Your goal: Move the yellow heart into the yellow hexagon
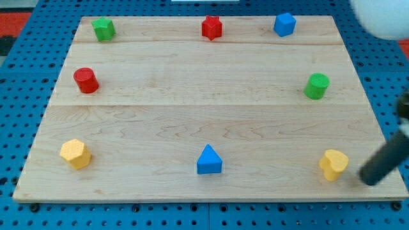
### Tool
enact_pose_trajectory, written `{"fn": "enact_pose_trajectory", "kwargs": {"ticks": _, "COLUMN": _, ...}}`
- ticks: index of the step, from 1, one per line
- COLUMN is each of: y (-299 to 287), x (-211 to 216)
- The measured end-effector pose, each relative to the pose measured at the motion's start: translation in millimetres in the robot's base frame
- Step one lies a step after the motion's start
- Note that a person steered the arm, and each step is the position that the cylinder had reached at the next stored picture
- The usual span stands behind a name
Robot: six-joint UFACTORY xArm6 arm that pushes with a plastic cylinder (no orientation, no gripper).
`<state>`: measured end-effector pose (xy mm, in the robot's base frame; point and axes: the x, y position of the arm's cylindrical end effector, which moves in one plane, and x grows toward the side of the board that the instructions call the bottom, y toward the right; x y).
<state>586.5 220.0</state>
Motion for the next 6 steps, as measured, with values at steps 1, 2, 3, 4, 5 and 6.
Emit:
{"fn": "enact_pose_trajectory", "kwargs": {"ticks": 1, "y": -68.3, "x": -22.0}}
{"fn": "enact_pose_trajectory", "kwargs": {"ticks": 2, "y": -93.7, "x": -57.8}}
{"fn": "enact_pose_trajectory", "kwargs": {"ticks": 3, "y": -183.8, "x": -71.2}}
{"fn": "enact_pose_trajectory", "kwargs": {"ticks": 4, "y": -261.1, "x": -80.9}}
{"fn": "enact_pose_trajectory", "kwargs": {"ticks": 5, "y": -309.5, "x": -81.3}}
{"fn": "enact_pose_trajectory", "kwargs": {"ticks": 6, "y": -243.1, "x": -87.6}}
